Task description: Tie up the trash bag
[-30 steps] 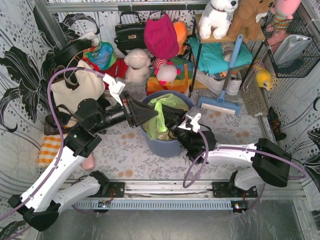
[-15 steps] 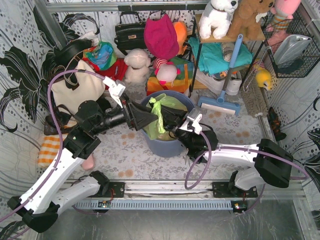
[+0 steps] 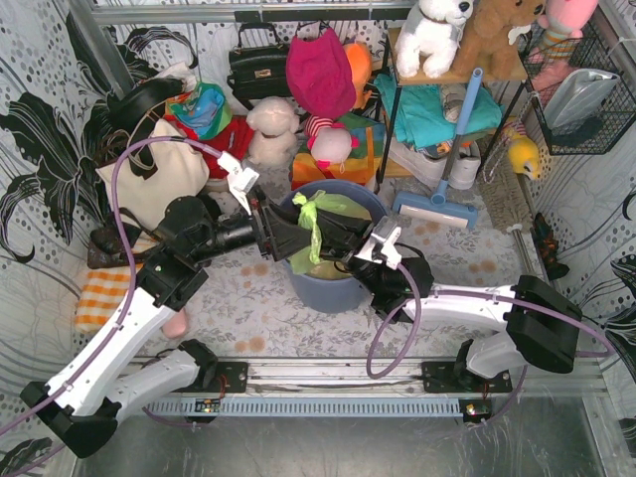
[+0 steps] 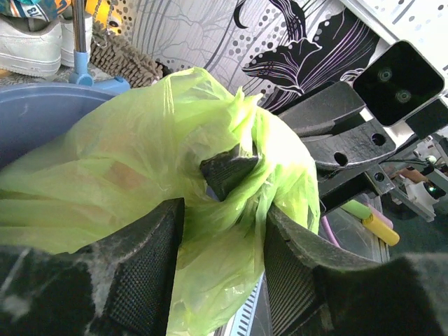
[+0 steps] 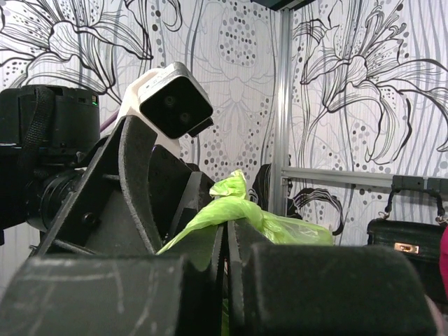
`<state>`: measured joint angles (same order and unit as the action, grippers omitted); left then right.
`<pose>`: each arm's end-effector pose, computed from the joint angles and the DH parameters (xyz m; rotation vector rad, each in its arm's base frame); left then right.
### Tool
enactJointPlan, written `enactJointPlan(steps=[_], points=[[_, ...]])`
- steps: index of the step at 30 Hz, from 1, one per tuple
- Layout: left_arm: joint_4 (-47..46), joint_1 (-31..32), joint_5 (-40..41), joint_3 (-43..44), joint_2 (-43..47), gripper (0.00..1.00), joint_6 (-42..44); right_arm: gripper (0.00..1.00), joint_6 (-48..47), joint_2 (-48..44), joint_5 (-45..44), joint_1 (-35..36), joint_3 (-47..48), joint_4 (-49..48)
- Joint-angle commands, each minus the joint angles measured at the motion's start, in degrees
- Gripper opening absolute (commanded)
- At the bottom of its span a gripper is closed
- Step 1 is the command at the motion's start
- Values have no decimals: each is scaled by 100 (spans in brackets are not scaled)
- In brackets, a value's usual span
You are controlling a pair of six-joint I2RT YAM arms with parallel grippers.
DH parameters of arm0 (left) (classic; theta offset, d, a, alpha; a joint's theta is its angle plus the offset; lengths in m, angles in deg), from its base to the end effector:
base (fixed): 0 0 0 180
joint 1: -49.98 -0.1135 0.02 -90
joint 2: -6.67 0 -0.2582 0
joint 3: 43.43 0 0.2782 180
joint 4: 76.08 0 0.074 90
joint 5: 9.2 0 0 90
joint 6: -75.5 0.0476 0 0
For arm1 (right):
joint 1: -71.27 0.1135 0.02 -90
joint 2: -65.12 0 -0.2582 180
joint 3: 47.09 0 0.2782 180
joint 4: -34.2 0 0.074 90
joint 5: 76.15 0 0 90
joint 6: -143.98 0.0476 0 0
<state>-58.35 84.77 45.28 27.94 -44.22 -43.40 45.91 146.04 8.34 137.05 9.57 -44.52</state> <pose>0.1734 -0.1541 0.4166 0.6218 1.5770 -1.3267 0.1287 0.2749 0.3529 -0.3098 0.5733 0.9432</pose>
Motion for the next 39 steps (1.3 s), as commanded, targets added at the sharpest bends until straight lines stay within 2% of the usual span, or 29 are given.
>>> enactJointPlan(steps=[1,4,7,10,12,14,21,24,26,28,33,39], points=[[-505,15,-687,-186,23,55,-228,0,-393,113,-31,11,257,-610],[-446,8,-766,-171,97,55,-173,0,-462,104,-76,11,248,-603],[188,11,-444,72,143,57,256,0,-455,67,-69,11,212,-603],[1138,11,262,544,191,58,798,0,-406,31,-61,10,162,-604],[1308,7,1061,676,295,59,905,0,-369,12,-51,13,137,-603],[1174,10,1214,683,420,60,930,0,-344,-2,-47,13,112,-606],[453,11,628,723,671,60,1175,0,-283,-32,-46,9,68,-603],[175,11,1034,778,709,57,1150,0,-282,-55,-39,16,54,-604],[-61,11,1613,771,666,53,896,0,-274,-69,-33,14,53,-603],[-295,10,2015,788,526,55,448,0,-266,-83,-35,7,45,-603],[-731,11,1625,868,135,54,-350,0,-269,-120,-106,13,26,-603],[-426,5,1802,906,206,56,-132,0,-214,-147,-84,14,17,-603]])
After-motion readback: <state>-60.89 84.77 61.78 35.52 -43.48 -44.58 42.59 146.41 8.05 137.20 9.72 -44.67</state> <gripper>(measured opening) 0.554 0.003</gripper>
